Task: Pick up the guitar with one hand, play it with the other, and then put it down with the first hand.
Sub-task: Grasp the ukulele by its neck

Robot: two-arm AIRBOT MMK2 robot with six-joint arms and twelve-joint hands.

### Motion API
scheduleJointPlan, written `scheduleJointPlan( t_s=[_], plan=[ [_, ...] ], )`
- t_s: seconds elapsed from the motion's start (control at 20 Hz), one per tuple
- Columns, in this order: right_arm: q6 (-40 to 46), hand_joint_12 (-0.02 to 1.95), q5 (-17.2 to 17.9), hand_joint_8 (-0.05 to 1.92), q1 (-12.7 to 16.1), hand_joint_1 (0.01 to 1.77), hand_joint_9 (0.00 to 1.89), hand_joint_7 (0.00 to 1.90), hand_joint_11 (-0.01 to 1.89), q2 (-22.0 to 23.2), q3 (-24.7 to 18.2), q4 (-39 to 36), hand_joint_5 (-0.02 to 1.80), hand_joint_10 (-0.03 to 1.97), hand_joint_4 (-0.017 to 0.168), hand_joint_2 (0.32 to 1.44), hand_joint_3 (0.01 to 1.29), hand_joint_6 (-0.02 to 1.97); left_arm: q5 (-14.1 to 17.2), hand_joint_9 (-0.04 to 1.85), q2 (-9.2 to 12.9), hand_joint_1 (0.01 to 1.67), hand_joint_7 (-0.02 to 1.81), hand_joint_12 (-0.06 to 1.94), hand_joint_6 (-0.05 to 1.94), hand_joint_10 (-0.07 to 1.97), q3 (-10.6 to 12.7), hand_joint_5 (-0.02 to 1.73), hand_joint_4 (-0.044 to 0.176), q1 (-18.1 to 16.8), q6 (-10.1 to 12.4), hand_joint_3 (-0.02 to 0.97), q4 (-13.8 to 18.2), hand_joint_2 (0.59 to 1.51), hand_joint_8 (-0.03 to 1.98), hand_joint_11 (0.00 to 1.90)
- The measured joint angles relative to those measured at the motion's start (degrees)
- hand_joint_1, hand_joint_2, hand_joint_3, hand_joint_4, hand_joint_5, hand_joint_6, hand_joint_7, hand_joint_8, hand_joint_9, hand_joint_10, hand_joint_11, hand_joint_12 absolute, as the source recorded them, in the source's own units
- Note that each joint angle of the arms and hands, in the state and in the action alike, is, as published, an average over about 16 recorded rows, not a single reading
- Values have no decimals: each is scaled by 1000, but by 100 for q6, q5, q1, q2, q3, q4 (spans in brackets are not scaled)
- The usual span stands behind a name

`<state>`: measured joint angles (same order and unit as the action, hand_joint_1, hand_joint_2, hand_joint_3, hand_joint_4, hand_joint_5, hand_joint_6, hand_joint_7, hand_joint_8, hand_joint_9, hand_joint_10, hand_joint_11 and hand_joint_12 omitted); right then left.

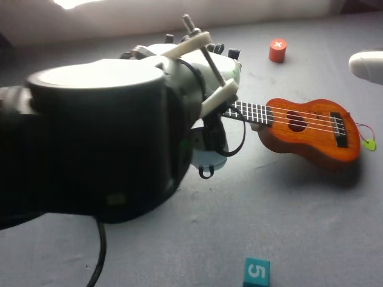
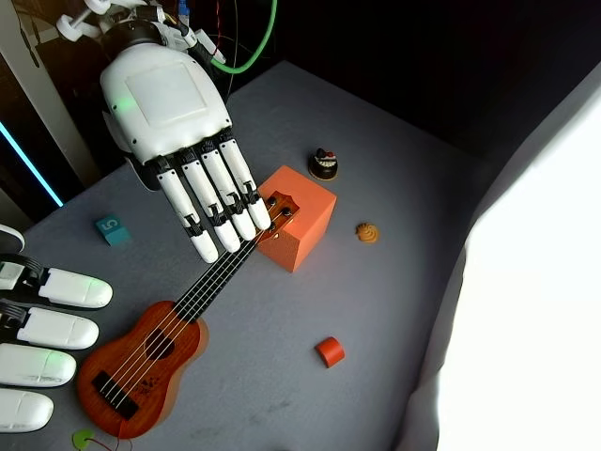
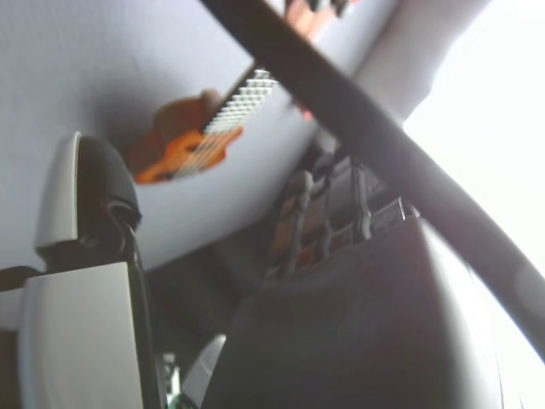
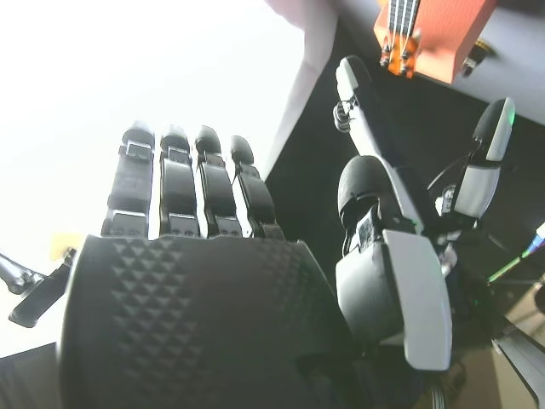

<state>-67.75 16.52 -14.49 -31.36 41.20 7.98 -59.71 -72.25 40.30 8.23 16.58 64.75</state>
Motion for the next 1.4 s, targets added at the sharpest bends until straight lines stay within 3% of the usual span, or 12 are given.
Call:
scheduleJointPlan(
  t_s=[0.25, 0.65, 1.0, 1.4],
  plan=[
    [-13, 0, 16, 14, -7, 160, 32, 83, 21, -10, -32, -8, 49, 5, 3, 1303, 19, 127, -120, 22, -446, 1053, 18, 9, -12, 8, 337, 22, 5, 222, 220, -7, 247, 1032, -9, 17],
    [-40, 1, 31, 14, -4, 157, 42, 97, 21, -24, -84, -10, 57, 5, 4, 1303, 18, 125, -146, 22, -1048, 1027, 19, 10, -13, 8, 955, 22, 5, 428, 281, -7, 401, 1044, -9, 17],
    [-53, 0, 34, 14, -4, 149, 43, 101, 21, -32, -100, -13, 62, 5, 4, 1302, 18, 123, -186, 21, -1342, 1025, 18, 9, -12, 8, 1361, 22, 5, 562, 280, -7, 450, 1044, -9, 17],
    [-56, 0, 34, 14, -4, 143, 42, 104, 22, -41, -110, -21, 77, 5, 3, 1302, 18, 122, -129, 17, -1527, 1009, 18, 9, -12, 8, 1718, 22, 5, 720, 281, -5, 587, 1049, -9, 17]
  ],
)
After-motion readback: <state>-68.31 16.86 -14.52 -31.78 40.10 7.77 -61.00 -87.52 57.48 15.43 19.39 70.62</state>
